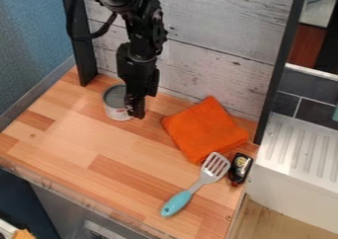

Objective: Push the tin can to the lower left side of the table

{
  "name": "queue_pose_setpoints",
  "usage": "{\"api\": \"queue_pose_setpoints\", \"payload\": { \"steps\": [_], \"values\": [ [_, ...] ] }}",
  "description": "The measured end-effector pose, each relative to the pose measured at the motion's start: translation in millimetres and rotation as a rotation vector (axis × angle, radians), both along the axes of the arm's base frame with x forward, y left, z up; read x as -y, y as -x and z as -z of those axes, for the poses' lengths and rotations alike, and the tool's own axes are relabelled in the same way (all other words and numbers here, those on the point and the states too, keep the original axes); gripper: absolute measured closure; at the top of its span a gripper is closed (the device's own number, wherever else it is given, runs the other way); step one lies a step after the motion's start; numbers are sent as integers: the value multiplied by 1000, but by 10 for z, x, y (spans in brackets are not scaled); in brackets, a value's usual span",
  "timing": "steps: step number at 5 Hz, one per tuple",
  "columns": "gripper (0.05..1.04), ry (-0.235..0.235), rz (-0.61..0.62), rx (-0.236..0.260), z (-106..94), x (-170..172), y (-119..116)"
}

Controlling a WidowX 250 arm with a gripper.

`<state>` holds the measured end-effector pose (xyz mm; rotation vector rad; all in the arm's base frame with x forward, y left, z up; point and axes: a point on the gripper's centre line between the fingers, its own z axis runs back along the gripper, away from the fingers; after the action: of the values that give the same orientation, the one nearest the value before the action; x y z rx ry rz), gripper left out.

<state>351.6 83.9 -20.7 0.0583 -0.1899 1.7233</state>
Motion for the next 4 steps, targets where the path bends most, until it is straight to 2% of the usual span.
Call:
{"api": "queue_pose_setpoints", "payload": {
  "steps": [1,3,4],
  "values": [
    [84,16,-60,-32,76,-18,-96],
    [84,52,-206,-35,94,-233,-235],
    [84,56,-320,-21,87,-415,-224]
  ]
}}
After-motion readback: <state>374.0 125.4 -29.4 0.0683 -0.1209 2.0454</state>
